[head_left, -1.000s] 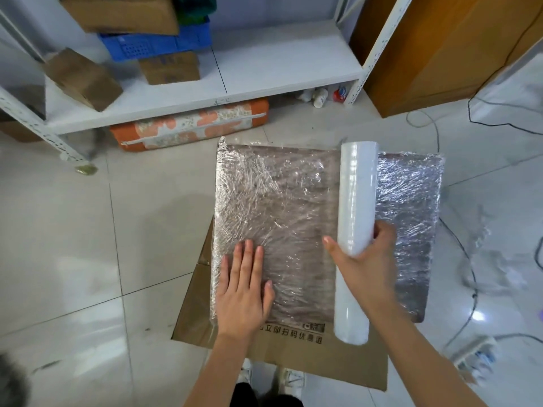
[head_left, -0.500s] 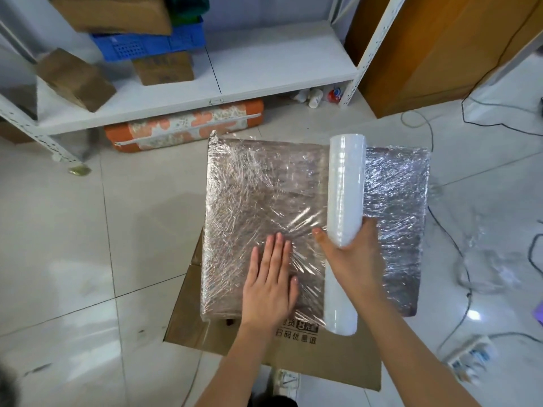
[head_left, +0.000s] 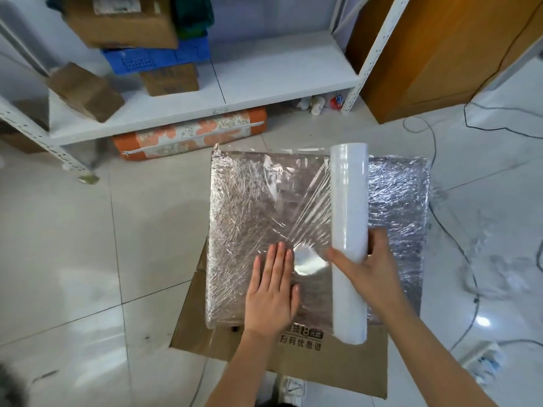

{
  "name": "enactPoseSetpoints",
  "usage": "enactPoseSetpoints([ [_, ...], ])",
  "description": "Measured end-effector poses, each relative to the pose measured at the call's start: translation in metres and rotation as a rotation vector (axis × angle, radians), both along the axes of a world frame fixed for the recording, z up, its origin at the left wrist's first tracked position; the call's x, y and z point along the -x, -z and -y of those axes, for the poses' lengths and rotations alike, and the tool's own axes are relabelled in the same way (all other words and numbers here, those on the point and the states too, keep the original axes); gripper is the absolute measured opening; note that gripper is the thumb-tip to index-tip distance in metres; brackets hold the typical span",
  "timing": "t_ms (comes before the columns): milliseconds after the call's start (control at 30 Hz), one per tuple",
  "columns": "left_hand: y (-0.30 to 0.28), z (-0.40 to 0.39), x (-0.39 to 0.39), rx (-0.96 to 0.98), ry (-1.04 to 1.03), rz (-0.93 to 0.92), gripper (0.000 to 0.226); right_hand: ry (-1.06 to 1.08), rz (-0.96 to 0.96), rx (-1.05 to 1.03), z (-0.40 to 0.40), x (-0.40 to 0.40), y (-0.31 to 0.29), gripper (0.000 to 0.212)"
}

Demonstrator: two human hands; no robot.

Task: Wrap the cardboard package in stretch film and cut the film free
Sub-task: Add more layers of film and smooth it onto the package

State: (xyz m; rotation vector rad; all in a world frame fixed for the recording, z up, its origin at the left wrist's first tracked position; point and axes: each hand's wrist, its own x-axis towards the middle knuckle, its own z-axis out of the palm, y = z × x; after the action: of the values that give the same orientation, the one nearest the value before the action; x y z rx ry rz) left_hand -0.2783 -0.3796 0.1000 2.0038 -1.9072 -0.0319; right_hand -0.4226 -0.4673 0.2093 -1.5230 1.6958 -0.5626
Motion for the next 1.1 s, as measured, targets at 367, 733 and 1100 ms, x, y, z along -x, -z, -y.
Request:
enactPoseSetpoints([
  [367,-0.017,-0.015,0.001,0.024,-0.003,-0.252,0.059,0.114,0.018,-0.017,-0.004,0.002,0.011,0.067],
  [733,0.003,0.011,0.040,-0.004,0.042,0.010,0.058,0.093,0.054,0.012,0.004,0.005,0.016,0.063],
  [1100,-0.031,0.007,0.023,0.070,0.047,-0.001,0.051,0.096,-0.005,0.017,-0.004,0.009,0.026,0.059],
])
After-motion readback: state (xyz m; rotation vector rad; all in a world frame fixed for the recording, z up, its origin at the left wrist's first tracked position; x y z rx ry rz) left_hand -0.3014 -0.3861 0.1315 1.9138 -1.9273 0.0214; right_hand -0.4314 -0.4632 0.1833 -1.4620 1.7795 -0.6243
